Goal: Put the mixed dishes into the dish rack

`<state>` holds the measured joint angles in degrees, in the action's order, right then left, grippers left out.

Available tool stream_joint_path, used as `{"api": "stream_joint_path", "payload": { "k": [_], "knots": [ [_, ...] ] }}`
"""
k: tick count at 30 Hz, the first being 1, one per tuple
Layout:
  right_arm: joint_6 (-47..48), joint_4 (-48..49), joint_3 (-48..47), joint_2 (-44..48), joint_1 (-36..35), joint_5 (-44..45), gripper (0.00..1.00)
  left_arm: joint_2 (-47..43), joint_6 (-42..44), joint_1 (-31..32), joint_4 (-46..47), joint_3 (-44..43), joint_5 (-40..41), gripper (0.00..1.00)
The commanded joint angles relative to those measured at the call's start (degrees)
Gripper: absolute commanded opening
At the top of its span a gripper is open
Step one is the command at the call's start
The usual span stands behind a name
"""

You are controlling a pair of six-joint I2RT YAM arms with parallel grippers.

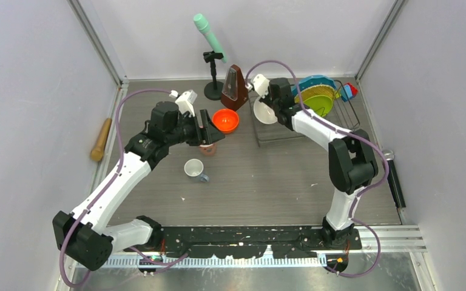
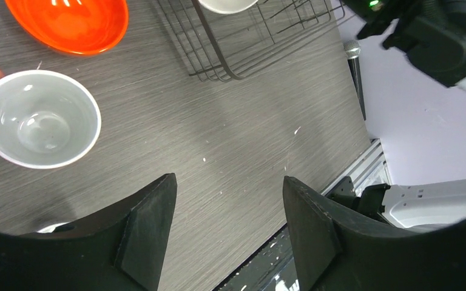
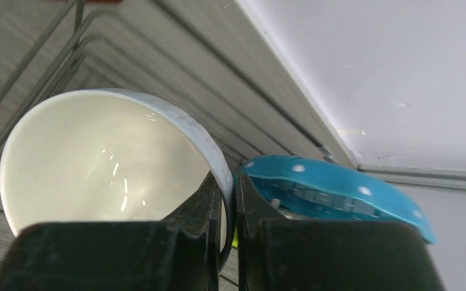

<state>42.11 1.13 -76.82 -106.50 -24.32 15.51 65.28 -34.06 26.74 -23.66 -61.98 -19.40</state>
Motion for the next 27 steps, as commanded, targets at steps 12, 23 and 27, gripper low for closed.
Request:
{"api": "stream_joint_path", "payload": {
  "k": [12,23,27],
  "knots": [
    [-26.1,-22.9,-17.7,18.1,-4.5,5.0,0.00,9.6,-7.9,0.9,11.7,-7.6,0.3,0.92],
    [-37.9,-29.0,-15.9,20.2,-15.5,17.2,0.00,17.2,-7.2,4.6,13.2,-16.2,6.7,0.72],
    [-40.5,-29.2,-15.0,21.2,-16.9,16.0,0.00,18.3,-6.3,5.1,11.9,-16.4,9.4,0.57]
  ]
}}
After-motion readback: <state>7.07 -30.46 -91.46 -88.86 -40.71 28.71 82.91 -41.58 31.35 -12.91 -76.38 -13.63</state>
